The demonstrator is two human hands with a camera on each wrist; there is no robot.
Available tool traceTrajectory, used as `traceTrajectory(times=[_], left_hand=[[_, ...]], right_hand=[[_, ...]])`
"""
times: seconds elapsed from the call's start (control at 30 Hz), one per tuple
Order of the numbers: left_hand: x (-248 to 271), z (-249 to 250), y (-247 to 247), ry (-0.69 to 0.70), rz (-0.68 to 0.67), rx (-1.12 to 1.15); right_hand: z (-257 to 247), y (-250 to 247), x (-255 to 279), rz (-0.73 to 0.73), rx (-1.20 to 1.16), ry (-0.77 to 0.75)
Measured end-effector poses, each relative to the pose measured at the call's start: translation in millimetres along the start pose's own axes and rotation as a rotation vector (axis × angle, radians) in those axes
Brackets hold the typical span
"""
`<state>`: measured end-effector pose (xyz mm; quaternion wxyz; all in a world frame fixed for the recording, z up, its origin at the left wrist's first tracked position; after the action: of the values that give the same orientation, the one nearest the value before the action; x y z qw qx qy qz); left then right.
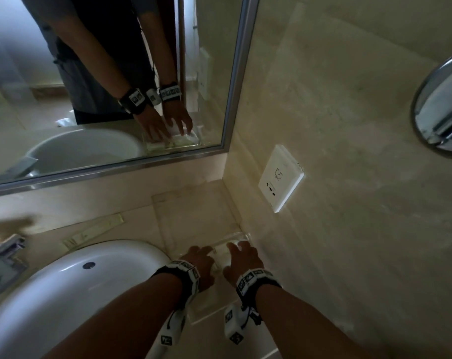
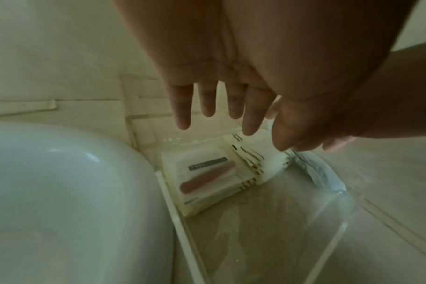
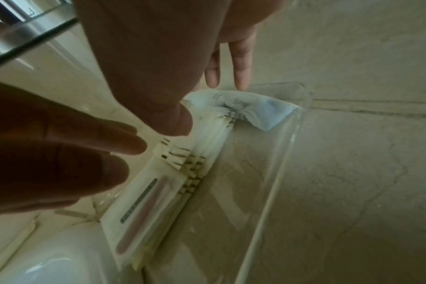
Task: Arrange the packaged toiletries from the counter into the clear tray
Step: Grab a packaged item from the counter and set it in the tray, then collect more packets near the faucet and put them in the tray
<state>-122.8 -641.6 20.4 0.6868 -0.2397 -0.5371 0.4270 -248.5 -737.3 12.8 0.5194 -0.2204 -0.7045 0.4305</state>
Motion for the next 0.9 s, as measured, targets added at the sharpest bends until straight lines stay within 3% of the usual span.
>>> traceTrajectory(times=[0.4,0.9], left_hand=[[95.9,-43.9,-18.2,-0.291,0.127,0.103],[211.9,-90.1,12.2,-0.493,0.293,0.304]], right_hand=[[-74.2,6.9,30.5,-0.029,0.097,-0.15],[-153.4,6.7,56.6,0.045,0.162,-0.289]])
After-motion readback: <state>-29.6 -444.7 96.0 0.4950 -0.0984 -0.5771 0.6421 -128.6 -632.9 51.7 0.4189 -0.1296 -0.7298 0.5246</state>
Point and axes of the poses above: each hand's wrist, its own x-axis away from the middle knuckle, its own y-axis out of the palm, z = x × y, the point moved 2 cm from there along -x, towards the middle knuckle, and after that the axes turned 14 degrees about y, right-handed, at the moved point
